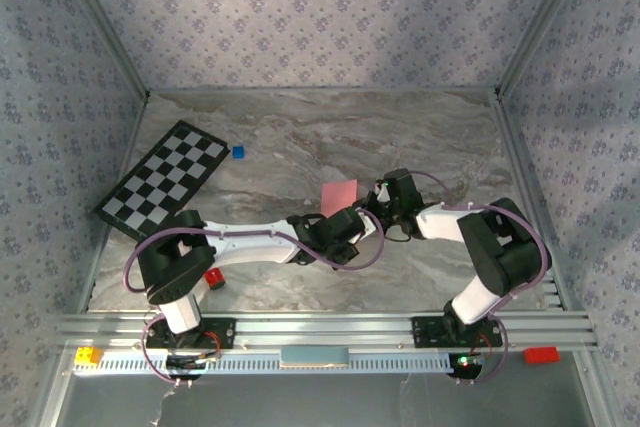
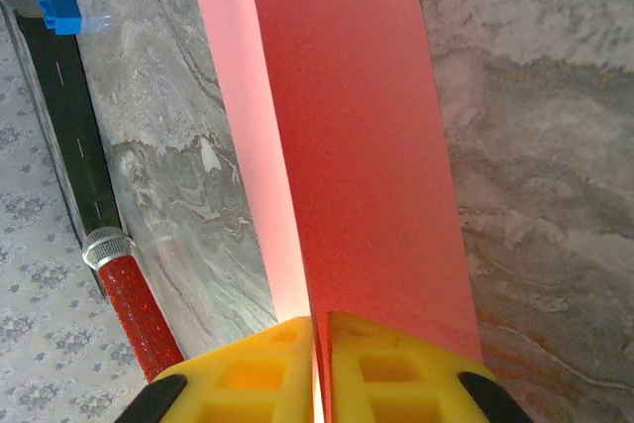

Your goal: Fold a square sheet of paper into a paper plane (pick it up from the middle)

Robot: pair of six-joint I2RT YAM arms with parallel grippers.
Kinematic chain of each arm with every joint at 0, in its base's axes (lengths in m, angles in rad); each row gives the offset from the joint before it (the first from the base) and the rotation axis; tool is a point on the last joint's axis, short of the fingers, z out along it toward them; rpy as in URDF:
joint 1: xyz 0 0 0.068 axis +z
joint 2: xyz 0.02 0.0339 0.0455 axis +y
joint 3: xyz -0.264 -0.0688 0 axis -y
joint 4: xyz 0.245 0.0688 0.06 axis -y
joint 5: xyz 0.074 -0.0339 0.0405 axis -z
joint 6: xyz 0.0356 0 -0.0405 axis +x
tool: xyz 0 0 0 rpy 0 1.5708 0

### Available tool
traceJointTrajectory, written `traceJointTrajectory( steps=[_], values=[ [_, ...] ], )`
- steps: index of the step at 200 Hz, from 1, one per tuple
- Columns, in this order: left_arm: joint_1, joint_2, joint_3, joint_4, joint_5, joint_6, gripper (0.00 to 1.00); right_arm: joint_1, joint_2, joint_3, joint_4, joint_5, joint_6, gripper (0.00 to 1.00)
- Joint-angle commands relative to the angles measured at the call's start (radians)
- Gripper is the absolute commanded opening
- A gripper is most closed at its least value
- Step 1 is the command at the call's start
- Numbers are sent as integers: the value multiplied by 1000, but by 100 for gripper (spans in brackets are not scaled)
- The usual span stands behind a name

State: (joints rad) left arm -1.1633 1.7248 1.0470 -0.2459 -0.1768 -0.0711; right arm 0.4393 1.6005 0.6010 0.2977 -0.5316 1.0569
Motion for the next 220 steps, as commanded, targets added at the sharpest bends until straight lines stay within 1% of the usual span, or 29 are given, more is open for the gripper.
traceJointTrajectory(
  steps=[1,17,41,54,67,76,94,117,139,158,176,197,220],
  values=[
    [1,-28,32,-26,3,-1,0,-10,-39,23,-56,5,-24,13],
    [11,-38,30,-22,23,-12,0,-13,-46,16,-55,7,-26,13],
    [43,-59,24,-16,88,-45,0,-17,-62,14,-78,15,-35,20],
    [76,-71,11,-3,161,-76,0,-20,-86,10,-119,47,-47,23],
    [120,-83,-3,15,251,-115,0,-25,-117,3,-167,82,-60,29],
    [147,-91,-13,27,309,-138,0,-31,-142,-4,-201,108,-71,30],
    [196,-96,-25,42,401,-171,0,-40,-198,-12,-266,154,-90,36],
    [246,-86,-30,60,510,-198,0,-47,-263,-20,-338,192,-116,39],
    [277,-75,-30,72,568,-216,0,-44,-336,-37,-381,222,-128,39],
    [296,-63,-23,76,607,-229,0,-36,-388,-66,-382,229,-125,36],
    [313,-54,-22,81,622,-237,0,-20,-409,-88,-369,220,-126,29],
    [330,-41,-18,86,644,-249,0,15,-395,-100,-347,214,-127,20],
    [338,-31,-15,88,648,-257,0,64,-346,-90,-318,219,-124,11]
  ],
)
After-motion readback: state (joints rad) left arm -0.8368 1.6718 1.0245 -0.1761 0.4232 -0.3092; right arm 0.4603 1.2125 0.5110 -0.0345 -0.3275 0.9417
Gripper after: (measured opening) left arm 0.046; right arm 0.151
